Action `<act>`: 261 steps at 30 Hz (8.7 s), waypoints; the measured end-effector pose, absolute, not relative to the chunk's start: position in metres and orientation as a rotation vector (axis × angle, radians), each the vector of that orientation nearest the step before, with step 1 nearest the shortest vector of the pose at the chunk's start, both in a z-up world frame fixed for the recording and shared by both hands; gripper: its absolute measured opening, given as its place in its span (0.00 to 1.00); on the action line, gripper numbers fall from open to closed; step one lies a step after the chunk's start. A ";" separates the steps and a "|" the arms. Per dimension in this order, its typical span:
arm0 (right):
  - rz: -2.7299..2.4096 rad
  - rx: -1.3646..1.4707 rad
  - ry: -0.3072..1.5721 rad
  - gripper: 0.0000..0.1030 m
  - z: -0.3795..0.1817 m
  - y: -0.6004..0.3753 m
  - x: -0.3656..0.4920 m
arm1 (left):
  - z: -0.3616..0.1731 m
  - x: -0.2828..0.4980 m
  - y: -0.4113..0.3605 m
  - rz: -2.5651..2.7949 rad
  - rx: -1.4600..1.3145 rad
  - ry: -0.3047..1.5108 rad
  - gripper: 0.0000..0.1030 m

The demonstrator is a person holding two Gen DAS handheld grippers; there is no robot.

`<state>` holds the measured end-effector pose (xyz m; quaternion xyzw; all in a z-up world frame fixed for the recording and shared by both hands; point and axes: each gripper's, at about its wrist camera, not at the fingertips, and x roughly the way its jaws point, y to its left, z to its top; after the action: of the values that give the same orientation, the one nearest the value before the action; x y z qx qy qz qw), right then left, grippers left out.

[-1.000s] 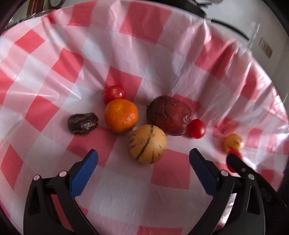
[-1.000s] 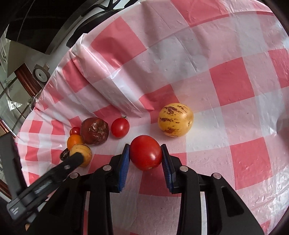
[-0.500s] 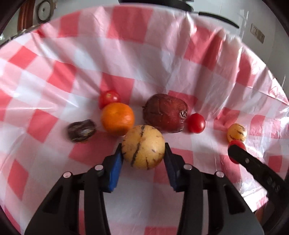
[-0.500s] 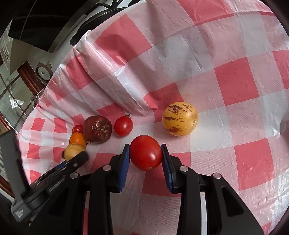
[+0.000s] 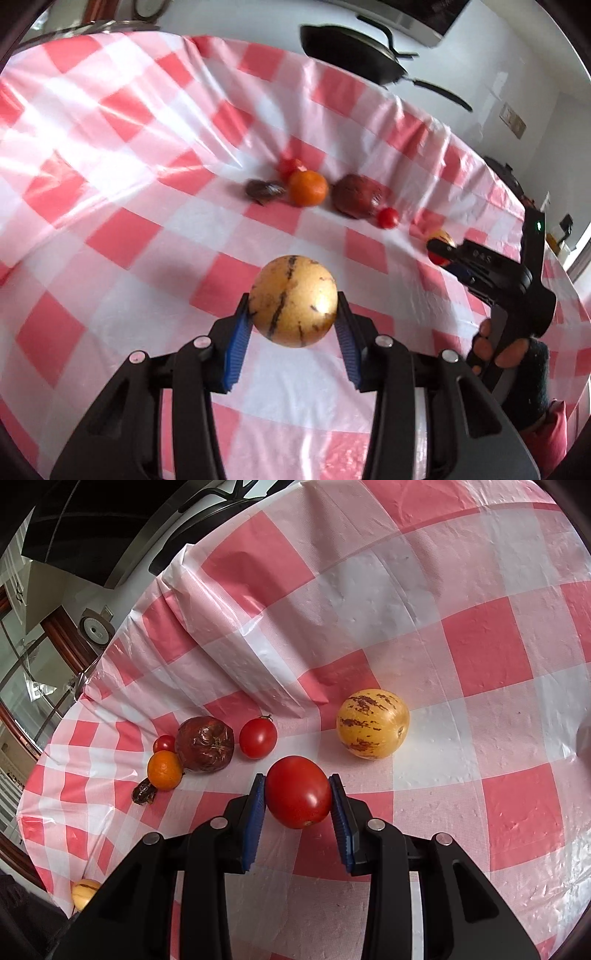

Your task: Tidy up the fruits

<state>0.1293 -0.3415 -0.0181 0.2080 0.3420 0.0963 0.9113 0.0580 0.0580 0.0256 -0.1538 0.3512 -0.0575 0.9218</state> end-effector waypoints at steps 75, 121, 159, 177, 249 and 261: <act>1.089 -0.304 0.783 0.35 -0.040 0.058 -0.265 | -0.031 -0.294 0.366 0.357 -0.438 0.671 0.43; 0.968 -0.066 0.376 0.84 0.067 -0.083 -0.262 | 0.098 -0.248 0.269 0.341 -0.101 0.362 0.99; -0.313 0.269 0.771 0.71 -0.014 -0.324 0.174 | 0.029 0.117 0.109 0.041 -0.696 0.508 0.99; 0.035 0.548 0.645 0.43 -0.034 -0.342 0.104 | 0.028 0.125 0.086 0.010 -0.542 0.618 0.99; 0.101 0.569 0.689 0.43 -0.026 -0.315 0.024 | 0.060 -0.022 0.088 -0.133 -0.307 0.548 0.42; 0.293 0.447 0.718 0.43 -0.020 -0.229 -0.097 | 0.057 -0.124 0.147 -0.082 -0.262 0.515 0.42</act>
<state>-0.0966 -0.2294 -0.0196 0.2159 0.3472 0.1416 0.9015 -0.1240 0.1470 0.0569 -0.1294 0.2538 -0.0402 0.9577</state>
